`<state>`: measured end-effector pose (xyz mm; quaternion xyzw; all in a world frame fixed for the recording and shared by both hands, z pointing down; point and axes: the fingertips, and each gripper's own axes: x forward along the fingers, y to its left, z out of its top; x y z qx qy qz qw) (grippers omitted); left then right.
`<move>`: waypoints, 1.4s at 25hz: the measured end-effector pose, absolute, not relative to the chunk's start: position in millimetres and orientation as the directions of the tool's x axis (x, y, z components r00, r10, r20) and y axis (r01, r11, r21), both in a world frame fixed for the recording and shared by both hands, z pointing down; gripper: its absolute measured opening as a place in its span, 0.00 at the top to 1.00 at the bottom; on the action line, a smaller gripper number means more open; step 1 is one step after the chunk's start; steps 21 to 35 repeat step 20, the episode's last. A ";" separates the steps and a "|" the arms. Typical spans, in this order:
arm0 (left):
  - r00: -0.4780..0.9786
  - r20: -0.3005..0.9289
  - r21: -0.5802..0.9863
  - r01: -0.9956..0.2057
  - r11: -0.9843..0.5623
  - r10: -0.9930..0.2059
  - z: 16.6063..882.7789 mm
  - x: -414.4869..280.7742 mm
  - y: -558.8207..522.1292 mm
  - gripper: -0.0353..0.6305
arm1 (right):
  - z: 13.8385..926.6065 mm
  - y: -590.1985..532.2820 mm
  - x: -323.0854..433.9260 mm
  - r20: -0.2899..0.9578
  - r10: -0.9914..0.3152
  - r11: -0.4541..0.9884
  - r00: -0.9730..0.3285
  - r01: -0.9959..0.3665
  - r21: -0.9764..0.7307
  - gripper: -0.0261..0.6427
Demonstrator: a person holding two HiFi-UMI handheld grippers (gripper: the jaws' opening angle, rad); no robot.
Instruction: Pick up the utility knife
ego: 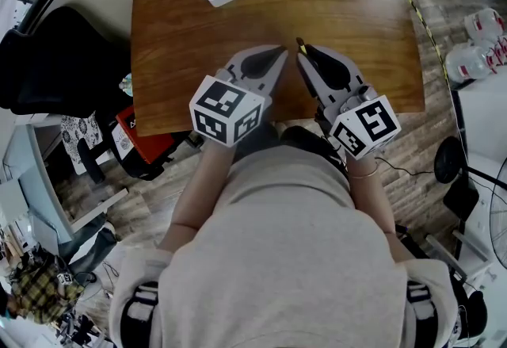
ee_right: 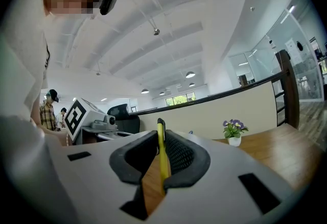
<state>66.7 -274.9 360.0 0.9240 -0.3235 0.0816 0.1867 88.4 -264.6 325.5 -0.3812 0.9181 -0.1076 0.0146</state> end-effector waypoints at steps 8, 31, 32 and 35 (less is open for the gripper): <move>0.777 0.271 0.287 -0.629 -0.722 -0.568 360.0 64.6 -271.8 0.93 | 325.6 -262.4 87.0 0.055 -0.704 0.686 -0.708 -0.698 -0.204 0.87; 0.787 0.271 0.279 -0.616 -0.737 -0.555 357.6 74.4 -269.9 0.93 | 323.1 -261.5 91.1 0.049 -0.704 0.688 -0.708 -0.698 -0.198 0.87; 0.787 0.271 0.279 -0.616 -0.737 -0.555 357.6 74.4 -269.9 0.93 | 323.1 -261.5 91.1 0.049 -0.704 0.688 -0.708 -0.698 -0.198 0.87; 0.787 0.271 0.279 -0.616 -0.737 -0.555 357.6 74.4 -269.9 0.93 | 323.1 -261.5 91.1 0.049 -0.704 0.688 -0.708 -0.698 -0.198 0.87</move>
